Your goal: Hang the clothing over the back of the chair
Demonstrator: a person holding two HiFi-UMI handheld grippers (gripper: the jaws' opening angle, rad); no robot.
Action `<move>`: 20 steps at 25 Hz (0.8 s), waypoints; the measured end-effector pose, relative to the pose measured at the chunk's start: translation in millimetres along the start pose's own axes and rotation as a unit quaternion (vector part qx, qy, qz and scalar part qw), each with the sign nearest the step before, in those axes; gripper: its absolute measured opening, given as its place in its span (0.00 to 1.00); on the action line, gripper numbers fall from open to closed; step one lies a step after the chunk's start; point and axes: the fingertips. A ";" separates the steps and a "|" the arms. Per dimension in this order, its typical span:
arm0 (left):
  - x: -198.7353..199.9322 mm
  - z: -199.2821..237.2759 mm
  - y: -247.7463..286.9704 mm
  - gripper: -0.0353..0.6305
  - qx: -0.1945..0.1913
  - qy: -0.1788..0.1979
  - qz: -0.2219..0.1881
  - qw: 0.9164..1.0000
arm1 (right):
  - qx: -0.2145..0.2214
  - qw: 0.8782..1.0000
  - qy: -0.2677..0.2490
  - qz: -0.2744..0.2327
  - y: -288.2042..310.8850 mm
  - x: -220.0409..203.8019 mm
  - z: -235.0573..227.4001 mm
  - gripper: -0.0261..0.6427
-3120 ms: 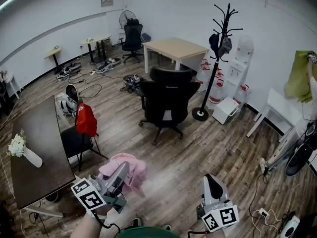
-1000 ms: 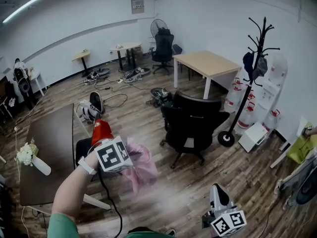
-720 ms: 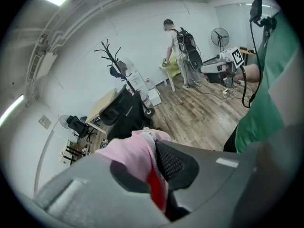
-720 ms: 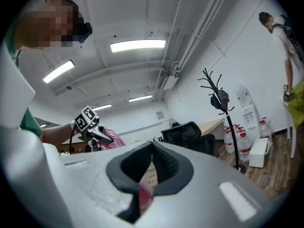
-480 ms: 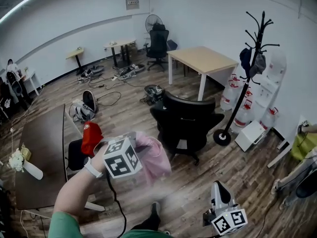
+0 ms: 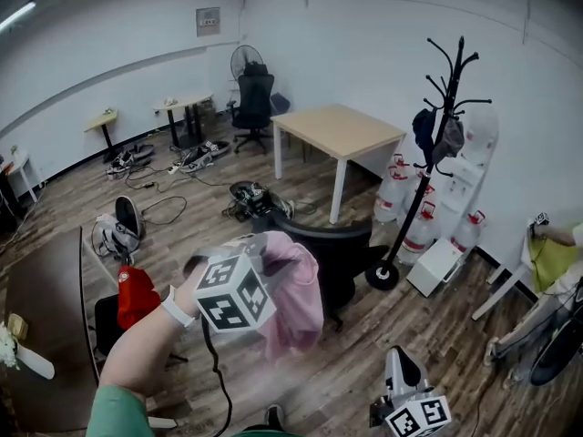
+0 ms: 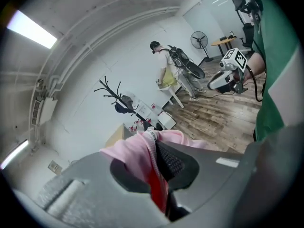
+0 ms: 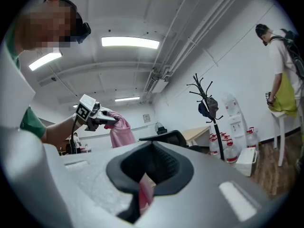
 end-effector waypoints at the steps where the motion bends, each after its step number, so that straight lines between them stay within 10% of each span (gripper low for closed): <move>1: 3.0 14.0 4.2 0.09 0.005 0.011 -0.006 1.000 | -0.004 1.000 0.001 0.000 8.8 -0.4 0.7 0.04; 10: 14.2 130.3 36.4 0.09 0.035 0.084 -0.041 0.995 | -0.026 1.000 0.003 0.003 81.6 -15.4 21.0 0.05; 20: -3.9 218.1 151.3 0.09 0.001 0.002 -0.043 0.999 | -0.042 0.998 0.024 0.029 128.9 -34.9 -15.6 0.05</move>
Point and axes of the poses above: the fingertips, and each gripper's own axes: y forward along the fingers, z to its left, x out of its top, and after that the axes turned 11 degrees about -x, right-handed
